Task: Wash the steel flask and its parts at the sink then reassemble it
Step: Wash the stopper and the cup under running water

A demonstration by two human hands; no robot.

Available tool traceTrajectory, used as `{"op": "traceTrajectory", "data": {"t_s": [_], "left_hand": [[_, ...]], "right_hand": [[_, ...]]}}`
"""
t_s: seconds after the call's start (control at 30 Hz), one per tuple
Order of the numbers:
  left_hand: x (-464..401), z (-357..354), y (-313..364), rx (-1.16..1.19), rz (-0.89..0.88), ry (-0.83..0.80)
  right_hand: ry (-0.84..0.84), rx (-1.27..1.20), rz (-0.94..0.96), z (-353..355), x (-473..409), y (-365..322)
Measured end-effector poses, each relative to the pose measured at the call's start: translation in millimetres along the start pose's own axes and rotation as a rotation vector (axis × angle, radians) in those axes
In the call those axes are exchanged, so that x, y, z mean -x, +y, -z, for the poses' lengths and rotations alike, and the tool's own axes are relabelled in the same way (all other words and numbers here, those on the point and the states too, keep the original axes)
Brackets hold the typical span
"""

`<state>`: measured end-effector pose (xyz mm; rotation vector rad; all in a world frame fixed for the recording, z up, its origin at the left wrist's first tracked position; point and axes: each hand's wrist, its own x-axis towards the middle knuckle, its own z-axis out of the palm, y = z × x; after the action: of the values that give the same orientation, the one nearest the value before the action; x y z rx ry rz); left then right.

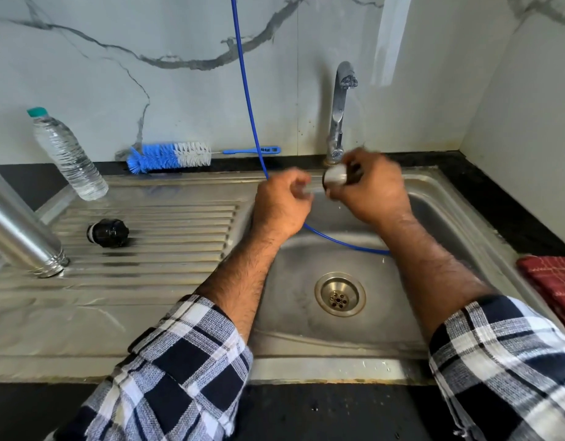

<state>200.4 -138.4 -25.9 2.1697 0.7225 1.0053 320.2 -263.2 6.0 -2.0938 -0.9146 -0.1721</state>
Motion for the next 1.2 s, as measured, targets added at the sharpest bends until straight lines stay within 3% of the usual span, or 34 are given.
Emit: {"op": "traceTrajectory", "data": {"t_s": [0.07, 0.1, 0.2, 0.23, 0.33, 0.47, 0.6, 0.63, 0.67, 0.73, 0.77, 0.83, 1.0, 1.1, 1.2], "left_hand": [[-4.8, 1.9, 6.2, 0.079, -0.170, 0.225], [-5.4, 1.1, 4.6, 0.070, -0.168, 0.249], [1.6, -6.1, -11.9, -0.011, 0.155, 0.007], [2.3, -6.2, -13.8, -0.034, 0.203, -0.041], [-0.6, -0.5, -9.6, -0.044, 0.120, -0.018], [1.9, -1.4, -11.1, -0.031, 0.149, -0.102], [-1.0, 2.7, 3.7, 0.068, -0.122, 0.195], [-2.3, 2.1, 0.7, 0.028, -0.090, 0.194], [-3.5, -0.4, -6.8, -0.056, 0.025, 0.097], [1.3, -4.8, -20.3, -0.145, 0.292, -0.167], [2.4, -4.4, -24.1, -0.161, 0.324, -0.205], [-0.1, -0.3, -24.1, -0.168, 0.302, -0.154], [-7.4, 25.5, -5.9, -0.073, 0.198, 0.054], [-3.0, 33.0, -5.3, -0.053, 0.210, 0.059], [-8.6, 55.0, -9.4, -0.070, 0.216, 0.033]], "right_hand": [[0.188, -0.107, 0.100, 5.1, -0.5, -7.8], [0.176, -0.100, 0.109, 4.5, 0.8, -8.6], [-0.191, 0.088, -0.045, -7.5, 7.5, 3.9], [-0.241, 0.099, -0.090, -8.1, 7.0, 5.8], [-0.158, 0.009, -0.051, -5.6, 1.8, 3.9], [-0.246, 0.061, -0.112, -11.6, 4.1, 10.0], [0.110, -0.094, 0.056, -3.4, 0.6, 0.0], [0.133, -0.108, 0.066, -2.7, 0.6, -1.9], [0.054, -0.071, 0.036, -2.6, 1.8, -2.6], [-0.258, 0.101, -0.093, -8.0, 8.1, 2.9], [-0.330, 0.141, -0.127, -9.7, 9.4, 5.1], [-0.283, 0.078, -0.148, -7.7, 6.1, 5.1], [0.004, -0.033, 0.035, -3.3, 2.3, -9.1], [-0.213, 0.014, -0.050, -4.3, 7.8, -10.1], [-0.123, -0.272, -0.140, 3.2, 3.2, -30.5]]}}
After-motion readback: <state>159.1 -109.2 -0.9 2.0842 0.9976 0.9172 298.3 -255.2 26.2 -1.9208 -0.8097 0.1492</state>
